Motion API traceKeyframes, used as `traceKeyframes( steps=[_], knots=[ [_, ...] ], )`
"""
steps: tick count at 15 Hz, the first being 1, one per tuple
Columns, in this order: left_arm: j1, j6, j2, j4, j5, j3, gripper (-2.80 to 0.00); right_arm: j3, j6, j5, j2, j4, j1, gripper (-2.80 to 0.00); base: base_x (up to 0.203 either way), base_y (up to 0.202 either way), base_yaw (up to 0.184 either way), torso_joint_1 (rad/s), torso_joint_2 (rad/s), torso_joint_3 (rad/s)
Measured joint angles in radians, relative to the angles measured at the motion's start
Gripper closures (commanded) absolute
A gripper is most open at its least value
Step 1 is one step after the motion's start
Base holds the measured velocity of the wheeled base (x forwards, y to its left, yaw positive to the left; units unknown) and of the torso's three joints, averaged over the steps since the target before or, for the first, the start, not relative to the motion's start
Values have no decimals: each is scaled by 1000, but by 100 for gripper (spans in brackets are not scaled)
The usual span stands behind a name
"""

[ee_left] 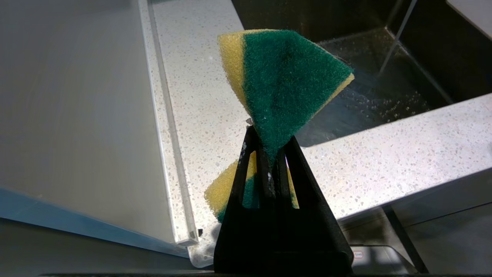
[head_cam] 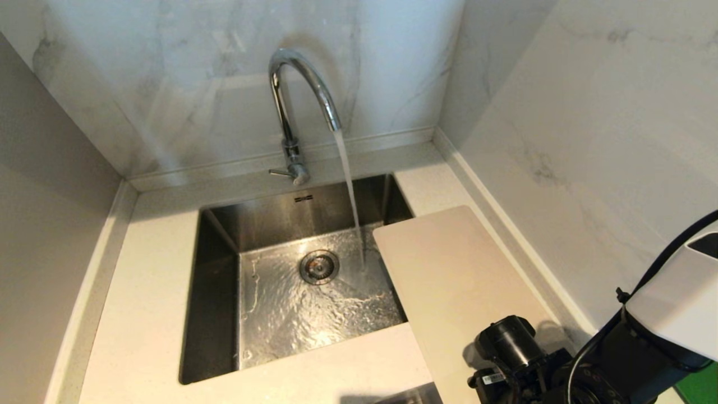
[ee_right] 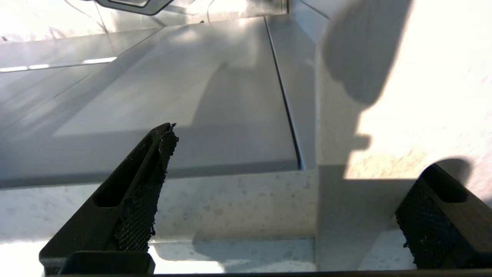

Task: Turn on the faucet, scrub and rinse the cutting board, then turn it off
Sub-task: Pick up the cutting board

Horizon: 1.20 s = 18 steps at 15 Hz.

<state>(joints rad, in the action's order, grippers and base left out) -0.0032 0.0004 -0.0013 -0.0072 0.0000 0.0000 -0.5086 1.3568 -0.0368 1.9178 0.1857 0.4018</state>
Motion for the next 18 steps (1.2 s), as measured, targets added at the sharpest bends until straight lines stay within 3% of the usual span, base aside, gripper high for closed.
traceKeyframes(
  steps=[3, 10, 18],
  knots=[
    [0, 0, 0, 0, 0, 0, 0, 10, -56, -32, -1, 7, 41, -280, 0, 0, 0, 0, 0, 0],
    [0, 0, 0, 0, 0, 0, 0, 26, -70, -38, 4, 11, 71, -280, 0, 0, 0, 0, 0, 0],
    [0, 0, 0, 0, 0, 0, 0, 15, -154, -63, 11, 10, 154, -280, 0, 0, 0, 0, 0, 0]
  ],
)
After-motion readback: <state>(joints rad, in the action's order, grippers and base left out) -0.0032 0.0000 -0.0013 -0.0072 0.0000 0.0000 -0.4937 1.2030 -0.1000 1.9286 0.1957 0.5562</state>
